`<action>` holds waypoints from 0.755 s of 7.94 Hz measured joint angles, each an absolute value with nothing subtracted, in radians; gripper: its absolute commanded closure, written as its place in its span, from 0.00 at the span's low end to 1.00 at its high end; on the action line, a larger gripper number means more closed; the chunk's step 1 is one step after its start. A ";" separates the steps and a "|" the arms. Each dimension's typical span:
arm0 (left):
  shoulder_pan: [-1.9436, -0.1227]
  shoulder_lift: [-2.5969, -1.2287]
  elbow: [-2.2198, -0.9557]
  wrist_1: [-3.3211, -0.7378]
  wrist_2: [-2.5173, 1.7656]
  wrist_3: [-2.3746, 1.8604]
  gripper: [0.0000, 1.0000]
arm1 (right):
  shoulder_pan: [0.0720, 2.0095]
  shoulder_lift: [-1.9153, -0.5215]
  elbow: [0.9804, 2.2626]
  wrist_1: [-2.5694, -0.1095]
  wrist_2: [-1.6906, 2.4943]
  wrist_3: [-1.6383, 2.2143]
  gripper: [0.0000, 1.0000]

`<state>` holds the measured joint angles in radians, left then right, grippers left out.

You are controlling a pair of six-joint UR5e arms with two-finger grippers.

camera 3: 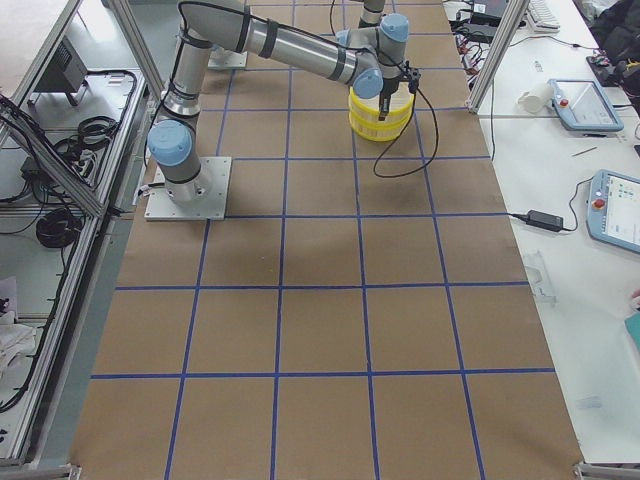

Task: Place buns in different layers of steamer
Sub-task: 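Restack the top tier with the right gripper while the left reaches the red bun, then grasp the dark red bun with the left gripper and lift it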

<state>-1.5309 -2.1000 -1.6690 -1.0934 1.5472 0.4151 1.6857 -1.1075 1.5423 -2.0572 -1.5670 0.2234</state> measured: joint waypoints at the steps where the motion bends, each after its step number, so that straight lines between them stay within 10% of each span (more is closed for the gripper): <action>1: -1.531 -2.098 -1.664 -1.093 1.548 0.417 1.00 | 1.686 -1.108 1.543 -2.058 -1.565 0.226 1.00; 6: -1.531 -2.009 -1.655 -1.125 1.585 0.400 1.00 | 1.686 -1.105 1.542 -2.063 -1.563 0.227 0.94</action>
